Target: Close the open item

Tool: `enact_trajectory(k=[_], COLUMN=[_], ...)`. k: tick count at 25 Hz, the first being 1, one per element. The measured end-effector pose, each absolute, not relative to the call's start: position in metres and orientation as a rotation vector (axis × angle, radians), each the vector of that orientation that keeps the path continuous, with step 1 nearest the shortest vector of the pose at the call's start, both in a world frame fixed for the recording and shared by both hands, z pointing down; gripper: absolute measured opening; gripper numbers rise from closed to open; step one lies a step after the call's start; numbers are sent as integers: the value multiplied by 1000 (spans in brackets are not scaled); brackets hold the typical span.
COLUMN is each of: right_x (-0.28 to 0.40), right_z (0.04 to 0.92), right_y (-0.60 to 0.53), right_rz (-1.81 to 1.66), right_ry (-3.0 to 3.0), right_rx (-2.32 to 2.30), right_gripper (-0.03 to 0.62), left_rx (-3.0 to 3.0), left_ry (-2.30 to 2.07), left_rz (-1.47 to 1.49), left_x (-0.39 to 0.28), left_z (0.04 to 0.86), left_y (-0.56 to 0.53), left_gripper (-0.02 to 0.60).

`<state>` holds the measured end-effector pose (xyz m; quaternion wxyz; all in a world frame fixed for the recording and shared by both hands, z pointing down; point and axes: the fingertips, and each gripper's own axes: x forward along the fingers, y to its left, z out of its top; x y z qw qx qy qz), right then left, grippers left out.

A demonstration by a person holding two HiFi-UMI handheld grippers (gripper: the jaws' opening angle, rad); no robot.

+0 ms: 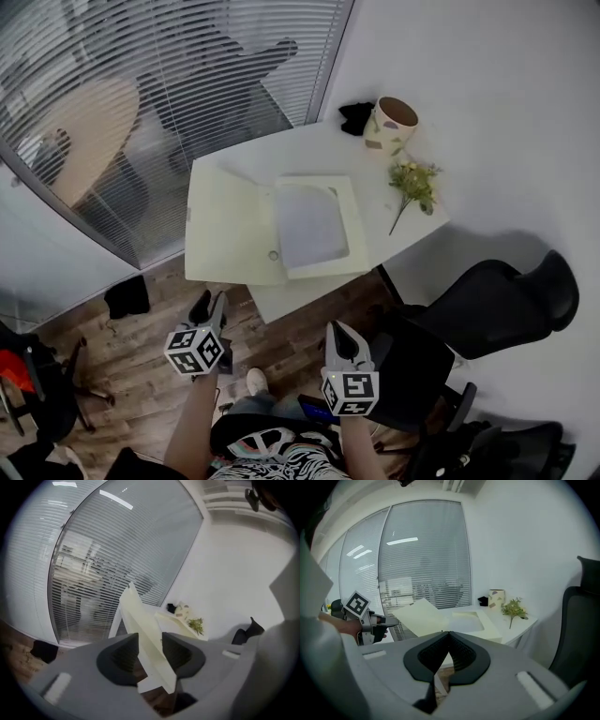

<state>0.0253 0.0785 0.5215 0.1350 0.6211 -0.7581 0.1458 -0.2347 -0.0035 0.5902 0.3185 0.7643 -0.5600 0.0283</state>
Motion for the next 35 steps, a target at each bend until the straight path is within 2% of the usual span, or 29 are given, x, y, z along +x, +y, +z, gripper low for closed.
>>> enact_trajectory(k=[21,27,35], right_x=[35,39,59], right_z=[551,561,558], right_y=[-40,-52,-67], right_rz=[417,431,439], right_ry=[-2327,-2334,-2328], right_rx=[1526,1506,1531], right_gripper=[-2,-2,-2], left_rx=[1831,1842,1794], left_ry=[-1519,-1553,-1620], left_rz=[-53,-22,12], left_x=[-213,-214,-220], left_z=[610,607,614], left_y=[-54,-59,-64], left_gripper=[175,97,75])
